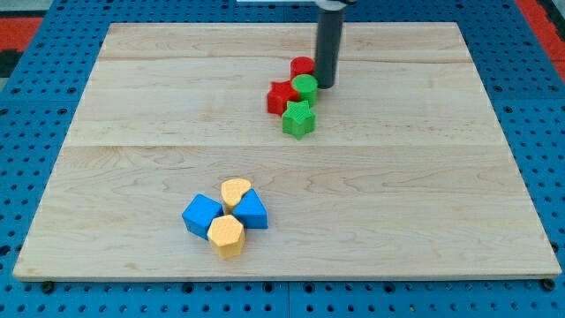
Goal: Push the red circle into the green circle
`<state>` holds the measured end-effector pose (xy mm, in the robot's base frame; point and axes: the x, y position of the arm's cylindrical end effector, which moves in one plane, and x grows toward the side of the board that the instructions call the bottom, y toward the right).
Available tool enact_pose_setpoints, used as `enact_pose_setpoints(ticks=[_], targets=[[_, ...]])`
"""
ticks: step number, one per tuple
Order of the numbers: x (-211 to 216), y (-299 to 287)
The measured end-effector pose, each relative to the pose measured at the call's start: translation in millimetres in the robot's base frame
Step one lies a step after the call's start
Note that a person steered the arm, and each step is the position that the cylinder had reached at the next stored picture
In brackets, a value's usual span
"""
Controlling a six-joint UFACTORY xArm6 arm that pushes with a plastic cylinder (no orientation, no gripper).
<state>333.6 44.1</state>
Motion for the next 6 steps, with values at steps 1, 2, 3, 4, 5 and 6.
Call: enact_pose_setpoints(ticks=[1,2,3,4,5,6], targets=[[17.9,-29.9],[8.0,-10.1],[-42.8,25.4],[-59.0,-2.5],[-35.5,-30.8],[-14.0,-47.8]])
